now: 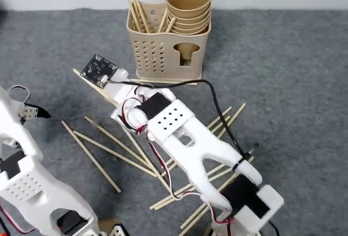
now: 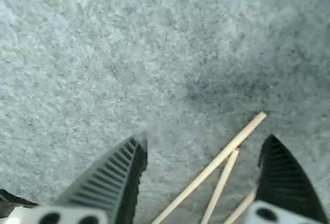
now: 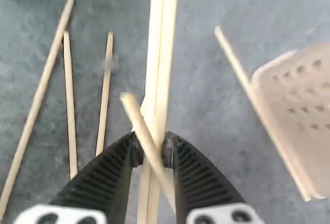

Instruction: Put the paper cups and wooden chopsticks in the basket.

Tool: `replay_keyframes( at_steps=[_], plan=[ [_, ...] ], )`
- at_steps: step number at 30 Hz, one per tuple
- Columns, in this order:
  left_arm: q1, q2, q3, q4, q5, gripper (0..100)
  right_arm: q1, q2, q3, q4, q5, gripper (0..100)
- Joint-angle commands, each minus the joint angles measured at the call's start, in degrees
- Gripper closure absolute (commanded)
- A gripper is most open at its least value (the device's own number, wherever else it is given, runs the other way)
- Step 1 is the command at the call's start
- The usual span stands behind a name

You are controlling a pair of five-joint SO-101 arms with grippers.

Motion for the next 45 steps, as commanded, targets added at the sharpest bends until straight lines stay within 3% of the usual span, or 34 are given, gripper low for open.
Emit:
replay_keyframes(
  at_steps=[1, 6, 20, 26, 31, 38, 45],
  plan=[
    [-0.3, -4.2, -0.1, 1.3, -0.5, 67, -0.3, -5.5, -3.3, -1.5, 0.0, 99.1],
    [-0.2, -4.1, 0.0, 1.3, -0.5, 67, -0.3, -8.0, -3.3, -3.7, 0.0, 99.1],
    [-0.3, -4.1, 0.0, 1.3, -0.5, 67, -5.1, -9.7, -3.3, -32.6, 0.6, 99.1],
    [-0.3, -4.1, 1.9, 1.3, -0.5, 67, -5.3, -9.3, -3.0, -43.1, 10.8, 99.1],
    [-0.3, -4.1, 6.2, 1.2, -0.4, 67, -5.1, -8.0, -3.1, -53.6, 14.3, 99.1],
    [-0.3, -4.2, 6.8, 1.2, -0.4, 67, 1.1, -2.8, -3.3, -67.2, 22.1, 99.1],
    [-0.3, -4.2, 6.8, 1.2, -0.4, 67, 11.7, 5.8, -3.3, -81.3, 21.8, 99.1]
  ],
)
